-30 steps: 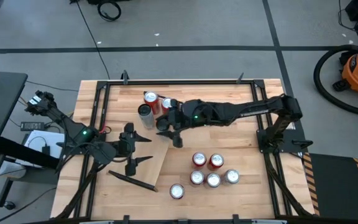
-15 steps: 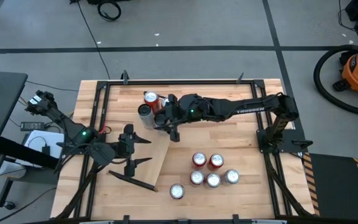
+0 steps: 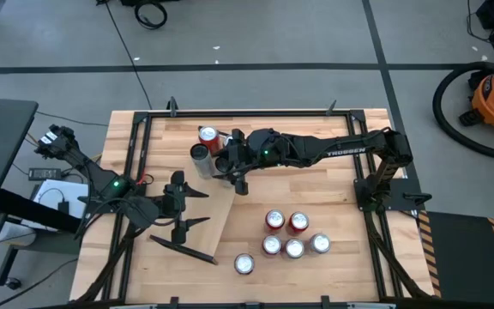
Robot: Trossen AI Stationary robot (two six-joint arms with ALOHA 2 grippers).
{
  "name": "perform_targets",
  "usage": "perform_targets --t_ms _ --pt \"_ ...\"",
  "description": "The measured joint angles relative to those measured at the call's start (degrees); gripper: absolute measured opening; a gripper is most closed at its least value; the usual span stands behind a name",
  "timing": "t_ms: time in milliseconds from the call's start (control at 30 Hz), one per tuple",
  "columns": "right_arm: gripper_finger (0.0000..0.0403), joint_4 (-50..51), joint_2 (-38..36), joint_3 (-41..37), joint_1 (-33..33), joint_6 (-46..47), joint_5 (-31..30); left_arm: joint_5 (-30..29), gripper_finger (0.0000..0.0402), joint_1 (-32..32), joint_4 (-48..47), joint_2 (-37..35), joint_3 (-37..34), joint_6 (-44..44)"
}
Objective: Place canned beverage on shelf
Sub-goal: Put the top red soda can on the shelf
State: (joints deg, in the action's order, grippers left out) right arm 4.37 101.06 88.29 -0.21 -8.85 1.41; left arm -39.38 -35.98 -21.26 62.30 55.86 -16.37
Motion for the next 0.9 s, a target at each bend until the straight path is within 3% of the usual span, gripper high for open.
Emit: perform_targets --t_ms 400,600,800,900 --pt "0.0352 0.41 -0.04 0.77 0.01 -1.78 -0.29 0.0 0.0302 0.01 -0.02 0.0 0.0 0.01" --pt "0.0354 0.41 -0.24 3.73 0.6 -2.06 -0.49 0.0 0.0302 0.01 -0.04 0.01 0.0 0.01" --pt "0.0354 5.42 -1.83 6.83 1.22 -5.2 -6.16 0.0 0.0302 0.01 -0.41 0.02 0.0 0.08" --pt "0.0354 6.36 -3.16 7.58 1.2 -4.13 -4.34 -0.01 0.0302 0.01 -0.6 0.01 0.0 0.27"
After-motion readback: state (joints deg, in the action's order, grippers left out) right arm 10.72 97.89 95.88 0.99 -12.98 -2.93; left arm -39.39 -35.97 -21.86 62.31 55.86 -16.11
